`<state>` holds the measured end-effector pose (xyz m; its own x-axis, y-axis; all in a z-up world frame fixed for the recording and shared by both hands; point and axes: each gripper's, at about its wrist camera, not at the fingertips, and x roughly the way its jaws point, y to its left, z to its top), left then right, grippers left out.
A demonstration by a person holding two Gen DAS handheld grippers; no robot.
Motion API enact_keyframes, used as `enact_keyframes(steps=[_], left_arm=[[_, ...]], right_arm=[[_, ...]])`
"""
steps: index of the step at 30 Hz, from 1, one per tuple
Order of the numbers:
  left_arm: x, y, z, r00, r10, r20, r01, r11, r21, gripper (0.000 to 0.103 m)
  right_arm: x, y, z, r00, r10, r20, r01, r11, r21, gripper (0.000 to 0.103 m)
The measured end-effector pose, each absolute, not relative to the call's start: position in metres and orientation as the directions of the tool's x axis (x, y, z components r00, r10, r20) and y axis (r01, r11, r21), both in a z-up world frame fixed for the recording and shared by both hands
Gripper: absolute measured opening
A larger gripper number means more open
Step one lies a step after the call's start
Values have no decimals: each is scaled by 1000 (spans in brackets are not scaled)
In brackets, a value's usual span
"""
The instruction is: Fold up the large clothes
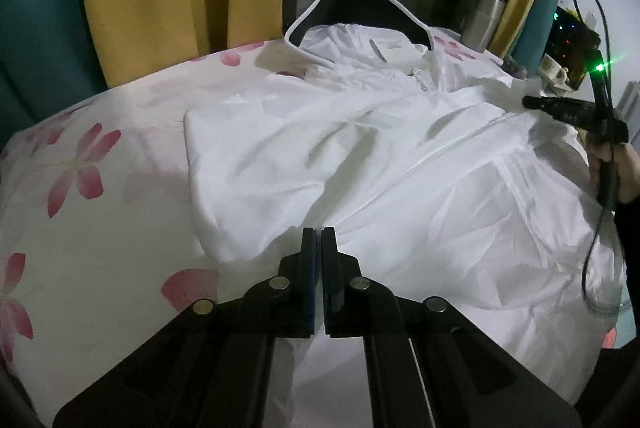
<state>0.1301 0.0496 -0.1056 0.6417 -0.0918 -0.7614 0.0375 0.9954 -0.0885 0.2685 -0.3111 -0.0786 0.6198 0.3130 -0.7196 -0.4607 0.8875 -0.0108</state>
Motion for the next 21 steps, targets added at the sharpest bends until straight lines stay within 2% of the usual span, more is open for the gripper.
enact_keyframes(steps=[2, 7, 15, 16, 17, 19, 21], left_arm=[[128, 48, -107, 628, -90, -773, 50, 996, -75, 3], [123, 52, -113, 602, -51, -796, 18, 999, -50, 3], [119, 60, -100, 613, -86, -785, 3, 994, -107, 8], [118, 60, -97, 621, -100, -778, 5, 992, -123, 8], [118, 60, -93, 628, -112, -770, 7, 990, -139, 9], [118, 62, -87, 641, -128, -757, 11, 987, -158, 9], [121, 64, -81, 656, -104, -748, -4, 990, -141, 9]], right_arm=[[276, -327, -83, 601, 309, -737, -423, 905, 34, 11], [271, -354, -87, 613, 243, -752, -335, 942, 31, 12], [255, -361, -73, 586, 353, -729, -375, 916, 142, 15], [256, -358, -72, 583, 365, -726, -385, 911, 149, 21], [256, -356, -69, 585, 383, -715, -397, 904, 160, 33], [259, -352, -63, 585, 426, -690, -423, 886, 189, 47], [264, -345, -58, 576, 450, -682, -452, 871, 192, 47]])
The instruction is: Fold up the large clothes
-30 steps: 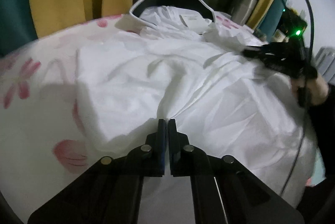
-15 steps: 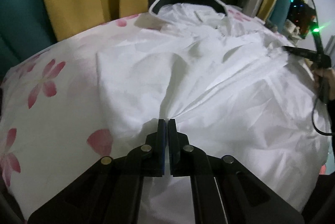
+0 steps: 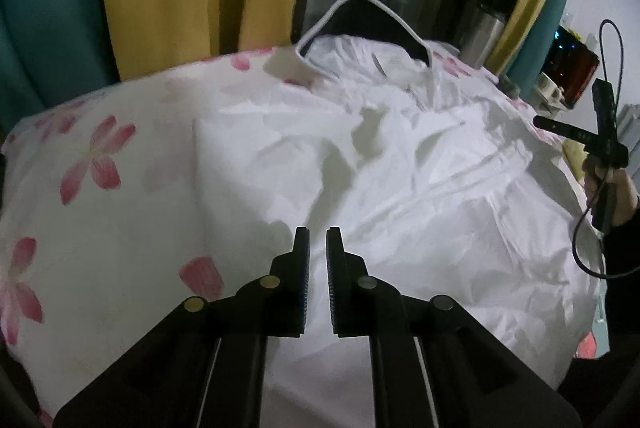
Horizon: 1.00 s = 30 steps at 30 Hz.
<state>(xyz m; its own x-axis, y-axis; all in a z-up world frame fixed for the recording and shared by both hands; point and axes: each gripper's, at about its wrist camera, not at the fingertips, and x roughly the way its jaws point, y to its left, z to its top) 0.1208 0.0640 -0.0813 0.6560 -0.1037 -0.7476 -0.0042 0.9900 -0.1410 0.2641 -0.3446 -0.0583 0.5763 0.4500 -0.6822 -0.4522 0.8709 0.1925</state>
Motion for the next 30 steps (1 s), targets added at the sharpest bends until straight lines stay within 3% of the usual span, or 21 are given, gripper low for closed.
enact_keyframes(steps=[3, 5, 7, 9, 10, 16, 20, 27, 30], left_arm=[[129, 73, -72, 674, -67, -736, -38, 991, -125, 12], [139, 81, -69, 682, -67, -729, -44, 990, -132, 30], [154, 91, -72, 672, -65, -737, -68, 987, -149, 34], [171, 98, -81, 648, -106, -754, -58, 981, -187, 34], [180, 101, -88, 625, -110, -773, -59, 981, -187, 34], [214, 113, -106, 583, -52, -811, -97, 986, -134, 34], [224, 120, -107, 580, 36, -814, -162, 984, -72, 34], [228, 122, -110, 599, 96, -795, -176, 984, -14, 34], [228, 124, -110, 599, 101, -794, -188, 982, -17, 34]], right_arm=[[279, -333, -68, 530, 456, -715, -469, 860, 200, 47], [286, -329, -78, 505, 453, -735, -461, 861, 214, 47], [287, -319, -88, 454, 481, -750, -498, 835, 234, 45], [282, -304, -91, 416, 499, -760, -559, 800, 219, 13], [280, -300, -89, 428, 490, -760, -570, 798, 194, 5], [273, -295, -52, 578, 411, -705, -561, 828, 23, 5], [281, -304, -46, 615, 383, -690, -527, 850, 2, 5], [288, -301, -87, 535, 311, -786, -511, 860, -7, 5], [285, -305, -91, 546, 297, -784, -494, 869, -14, 17]])
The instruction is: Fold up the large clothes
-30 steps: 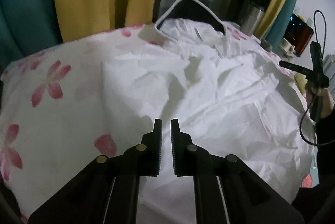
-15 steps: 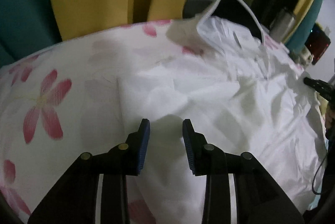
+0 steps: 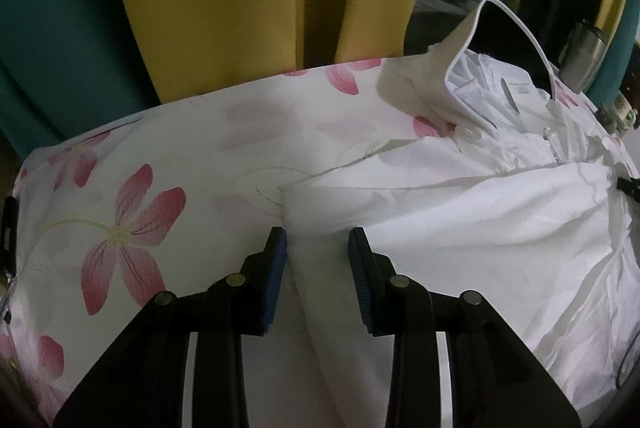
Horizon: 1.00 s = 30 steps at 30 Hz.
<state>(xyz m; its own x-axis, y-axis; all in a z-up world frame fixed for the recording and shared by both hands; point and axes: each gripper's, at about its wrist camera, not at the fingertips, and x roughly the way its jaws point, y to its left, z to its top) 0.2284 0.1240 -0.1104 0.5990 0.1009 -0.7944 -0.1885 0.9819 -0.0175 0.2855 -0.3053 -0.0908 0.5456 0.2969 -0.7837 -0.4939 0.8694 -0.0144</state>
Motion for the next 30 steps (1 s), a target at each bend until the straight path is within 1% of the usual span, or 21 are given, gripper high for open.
enact_keyframes(steps=[1, 2, 6, 8, 10, 12, 14, 19, 21, 25, 30], left_arm=[[228, 124, -109, 595, 104, -797, -195, 981, -18, 34], [228, 124, -108, 591, 110, -799, -206, 978, -18, 34], [216, 120, -92, 626, 91, -775, -214, 975, -59, 34], [207, 110, -82, 650, 76, -756, -195, 978, -69, 34], [201, 97, -78, 657, 33, -753, -154, 984, -92, 34], [198, 85, -80, 646, -4, -763, -123, 986, -109, 34], [193, 73, -86, 630, -27, -776, -100, 988, -116, 34], [178, 56, -108, 586, -34, -810, -86, 991, -103, 34], [170, 52, -108, 594, -13, -805, -79, 994, -74, 34], [167, 57, -101, 593, -28, -805, -79, 993, -92, 34], [181, 54, -81, 632, -19, -775, -48, 997, -64, 34]], right_arm=[[285, -309, -89, 548, 289, -785, -482, 876, -14, 26], [285, -312, -87, 551, 286, -784, -471, 882, -9, 32], [273, -323, -76, 573, 282, -769, -449, 893, -7, 35], [264, -327, -74, 579, 285, -764, -459, 888, -17, 38], [260, -327, -81, 570, 275, -774, -467, 884, -29, 41], [258, -328, -90, 549, 262, -793, -463, 886, -28, 41], [253, -330, -93, 552, 264, -791, -460, 888, -25, 41], [238, -335, -93, 552, 248, -796, -460, 887, -42, 43], [235, -338, -93, 550, 248, -797, -459, 887, -41, 44], [228, -342, -86, 553, 258, -792, -453, 891, -27, 45], [230, -336, -67, 578, 295, -761, -473, 881, -18, 45]])
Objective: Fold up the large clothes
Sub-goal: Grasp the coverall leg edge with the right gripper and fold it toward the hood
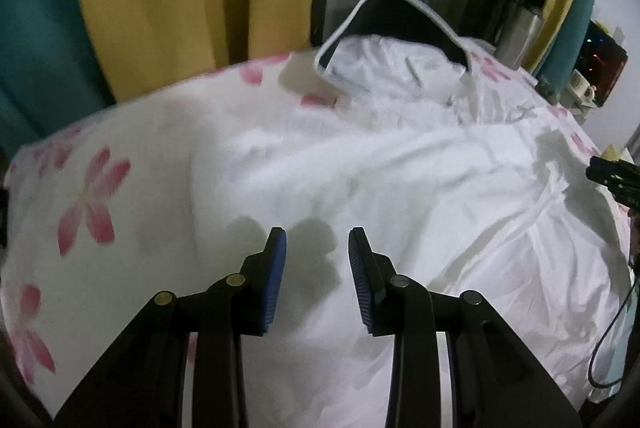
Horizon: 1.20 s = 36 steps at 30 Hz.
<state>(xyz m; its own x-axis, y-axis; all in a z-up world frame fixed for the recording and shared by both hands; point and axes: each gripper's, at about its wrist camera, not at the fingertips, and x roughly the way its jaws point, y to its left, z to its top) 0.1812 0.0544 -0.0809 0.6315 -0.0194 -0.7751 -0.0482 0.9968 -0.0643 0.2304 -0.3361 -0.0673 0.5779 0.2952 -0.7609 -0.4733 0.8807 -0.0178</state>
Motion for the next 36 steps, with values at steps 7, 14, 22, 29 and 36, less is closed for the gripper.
enact_keyframes(steps=[7, 14, 22, 29, 36], left_arm=[[225, 53, -56, 689, -24, -724, -15, 999, -48, 34], [281, 60, -49, 712, -34, -702, -21, 997, -70, 34], [306, 64, -52, 742, -50, -668, -18, 995, -96, 34], [311, 78, -68, 718, -30, -696, -34, 996, -78, 34], [311, 93, -73, 692, -22, -722, -20, 999, -50, 37]], right_arm=[[259, -311, -50, 580, 335, -743, -499, 866, 1, 45], [299, -273, -36, 569, 360, -739, -543, 839, -9, 46], [356, -223, -22, 570, 387, -725, -571, 821, -10, 70], [430, -167, -29, 524, 426, -737, -581, 812, 56, 70], [446, -136, -72, 403, 429, -808, -639, 765, 87, 71]])
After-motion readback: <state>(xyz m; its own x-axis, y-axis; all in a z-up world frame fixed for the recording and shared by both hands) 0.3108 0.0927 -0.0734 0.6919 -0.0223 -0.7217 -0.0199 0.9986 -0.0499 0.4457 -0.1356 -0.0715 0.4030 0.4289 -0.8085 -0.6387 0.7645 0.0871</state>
